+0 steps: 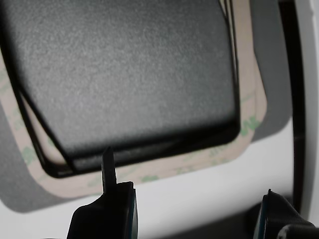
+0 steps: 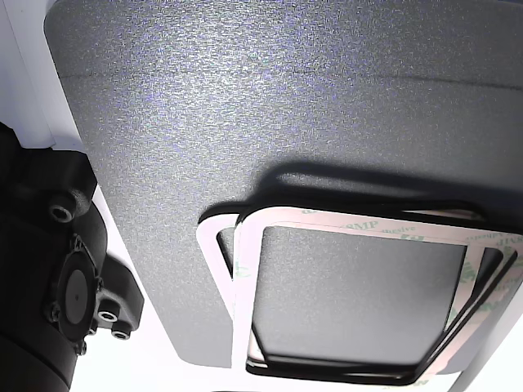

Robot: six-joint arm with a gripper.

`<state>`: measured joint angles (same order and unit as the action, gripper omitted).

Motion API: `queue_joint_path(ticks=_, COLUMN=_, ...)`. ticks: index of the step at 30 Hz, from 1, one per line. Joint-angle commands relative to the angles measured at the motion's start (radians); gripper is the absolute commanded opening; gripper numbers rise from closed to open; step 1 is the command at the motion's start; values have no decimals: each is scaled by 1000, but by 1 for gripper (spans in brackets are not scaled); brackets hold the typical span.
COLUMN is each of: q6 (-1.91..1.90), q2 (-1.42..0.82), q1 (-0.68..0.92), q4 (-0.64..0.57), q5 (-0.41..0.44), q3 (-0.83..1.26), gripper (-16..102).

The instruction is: Grab top frame and put it into gray box.

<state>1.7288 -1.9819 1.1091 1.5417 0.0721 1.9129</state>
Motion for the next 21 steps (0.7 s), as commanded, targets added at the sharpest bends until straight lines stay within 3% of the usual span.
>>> queue_joint_path(ticks=1, q6=15, q2=-6, q1=40, q4=-48, q5=8, q3=25, gripper=99)
queue_joint_path(ticks=5, q6=-23, q2=61, q1=83, q4=-94, q5=-5, q3=14, gripper=100)
queue_joint_path(ticks=12, q6=-187, q2=241, q1=144, q4=3, q5=11, q3=-146, gripper=100)
queue_joint_path(ticks=18, q6=-218, q2=296, q1=189, q4=-5, q5=0, q3=-181, gripper=94)
queue_joint_path(ticks=21, q6=-212, q2=328, q1=202, q4=0, q5=3, q3=-207, gripper=99)
